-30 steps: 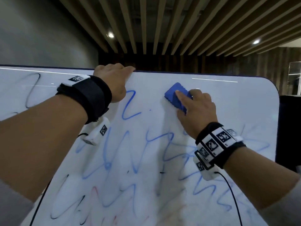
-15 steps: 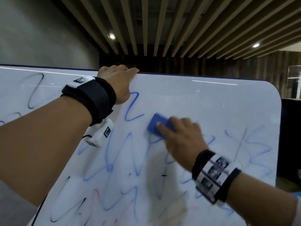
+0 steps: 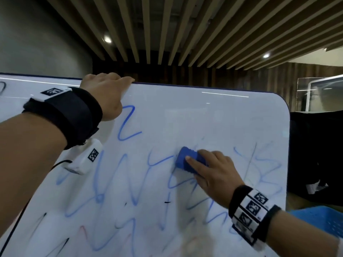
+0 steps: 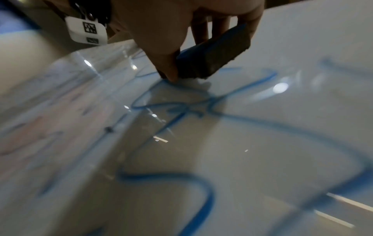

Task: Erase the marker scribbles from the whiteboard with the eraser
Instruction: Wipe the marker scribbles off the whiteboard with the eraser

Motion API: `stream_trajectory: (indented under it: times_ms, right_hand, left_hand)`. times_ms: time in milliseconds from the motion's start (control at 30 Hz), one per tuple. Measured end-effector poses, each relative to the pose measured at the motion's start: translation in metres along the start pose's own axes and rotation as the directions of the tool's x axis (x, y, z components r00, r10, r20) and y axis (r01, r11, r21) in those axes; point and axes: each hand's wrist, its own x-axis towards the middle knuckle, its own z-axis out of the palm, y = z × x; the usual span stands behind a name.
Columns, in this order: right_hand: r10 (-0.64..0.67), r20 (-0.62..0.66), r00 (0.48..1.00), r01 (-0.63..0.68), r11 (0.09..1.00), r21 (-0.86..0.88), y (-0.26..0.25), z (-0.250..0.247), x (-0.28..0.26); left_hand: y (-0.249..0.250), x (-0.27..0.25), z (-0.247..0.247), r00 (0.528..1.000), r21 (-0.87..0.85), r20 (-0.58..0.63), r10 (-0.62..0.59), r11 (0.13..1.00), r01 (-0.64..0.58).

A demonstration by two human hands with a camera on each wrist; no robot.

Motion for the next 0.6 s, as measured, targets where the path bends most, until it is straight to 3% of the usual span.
stream_trajectory:
  times_ms: [67,133,167,233,300,367,433,533,600]
  right_hand:
    - [0.166,-0.056,0.985,-0.166,0.986,0.010,0.030,-0.015,0.023]
    - [0.344,-0.129,0.930,-0.347,0.938,-0.004,0.058,-0.030,0.046]
    - [0.369,-0.128,0.920,-0.372,0.928,0.004,0.062,-0.030,0.047]
    - [0.273,-0.146,0.951,-0.271,0.962,0.034,0.046,-0.021,0.028]
    - [0.084,-0.078,0.993,-0.083,0.996,0.021,0.015,-0.005,-0.011]
    - [-0.020,-0.012,1.000,0.020,0.999,-0.029,0.009,0.004,-0.034]
    - [0.059,-0.030,0.998,-0.060,0.998,-0.034,0.038,-0.002,-0.019]
    - [0.282,-0.167,0.945,-0.289,0.957,-0.019,0.081,-0.019,0.013]
    - [0.224,-0.197,0.954,-0.227,0.974,0.007,0.070,-0.011,0.006]
  left_hand:
    - [0.000,0.001,0.001,1.000,0.000,-0.001,0.002,1.000,-0.002]
    - [0.001,0.002,0.001,1.000,-0.007,-0.006,-0.002,1.000,0.002]
    - [0.001,0.002,0.001,1.000,-0.014,-0.012,-0.008,1.000,0.008]
    - [0.001,0.002,0.002,1.000,-0.028,-0.022,-0.017,0.999,0.016]
    - [0.001,0.002,0.003,0.999,-0.036,-0.030,-0.016,0.999,0.015]
    - [0.002,0.001,0.004,0.999,-0.046,-0.038,-0.021,0.999,0.020]
    - [0.003,0.002,0.004,0.998,-0.058,-0.043,-0.039,0.998,0.037]
    - [0.005,0.003,0.004,0.997,-0.075,-0.044,-0.057,0.996,0.053]
    - [0.005,0.004,0.005,0.997,-0.078,-0.030,-0.065,0.995,0.063]
